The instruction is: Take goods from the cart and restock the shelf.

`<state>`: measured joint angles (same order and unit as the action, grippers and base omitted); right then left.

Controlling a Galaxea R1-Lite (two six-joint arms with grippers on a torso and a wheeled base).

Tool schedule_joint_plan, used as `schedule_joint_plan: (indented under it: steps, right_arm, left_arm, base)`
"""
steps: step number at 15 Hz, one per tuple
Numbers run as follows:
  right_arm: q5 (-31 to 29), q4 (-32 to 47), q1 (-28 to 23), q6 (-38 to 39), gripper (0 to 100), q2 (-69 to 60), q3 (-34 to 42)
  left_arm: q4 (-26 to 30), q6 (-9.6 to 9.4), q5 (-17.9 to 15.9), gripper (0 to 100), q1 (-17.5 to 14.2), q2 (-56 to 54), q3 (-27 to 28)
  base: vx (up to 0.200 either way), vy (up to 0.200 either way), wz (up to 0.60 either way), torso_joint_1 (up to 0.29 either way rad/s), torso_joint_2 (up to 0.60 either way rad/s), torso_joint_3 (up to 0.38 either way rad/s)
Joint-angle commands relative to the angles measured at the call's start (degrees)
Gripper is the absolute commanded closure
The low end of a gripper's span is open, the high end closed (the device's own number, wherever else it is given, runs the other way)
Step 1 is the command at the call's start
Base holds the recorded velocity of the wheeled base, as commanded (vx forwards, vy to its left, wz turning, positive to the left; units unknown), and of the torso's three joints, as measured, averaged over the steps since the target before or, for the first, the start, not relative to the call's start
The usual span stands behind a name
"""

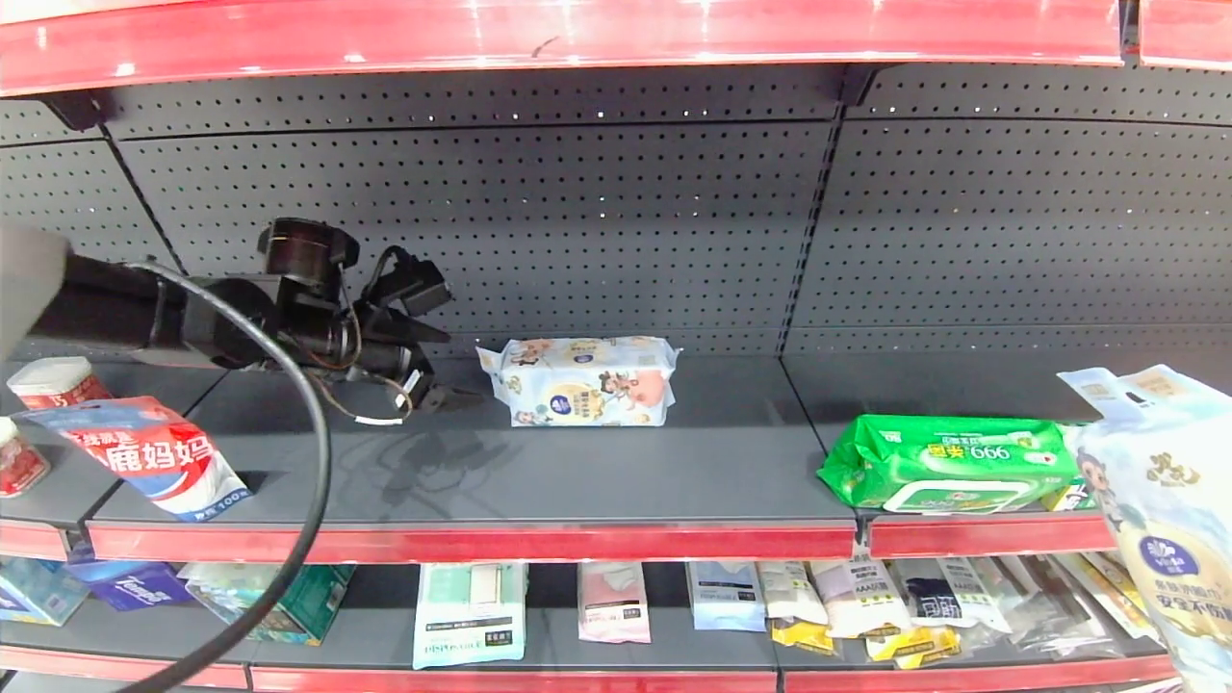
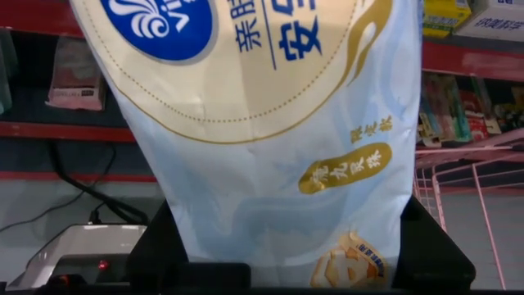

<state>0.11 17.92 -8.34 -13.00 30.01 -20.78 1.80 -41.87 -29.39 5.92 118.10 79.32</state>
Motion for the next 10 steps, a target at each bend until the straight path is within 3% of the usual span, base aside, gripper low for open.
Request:
schedule_joint_plan:
  steps: [1,6,9,10]
  right_arm:
    - [0.0,0.0,0.0,0.0,100,0.4,0.0]
    - [-0.8,0.0,-0.1,-0.4,100,0.3,0.4]
    - [-0.8,0.0,-0.1,-0.4,100,0.1,0.5]
    - [-0.8,0.0,-0.1,-0.4,100,0.0,0.6]
  left_arm:
    - [0.9,-0.84,-0.5,0,1.4,6.9,5.1]
    - [3.5,-1.54,-0.7,0,3.1,10.0,11.9]
    - [11.8,-4.80,-0.7,0,3.1,12.3,21.0]
    - [12.7,-4.88,-0.7,0,3.1,12.9,22.6]
  base:
    - [0.000,0.000,0.00,0.000,0.00,0.000]
    - [0.000,0.000,0.00,0.000,0.00,0.000]
    - [0.000,0.000,0.00,0.000,0.00,0.000]
    - [0.000,0.000,0.00,0.000,0.00,0.000]
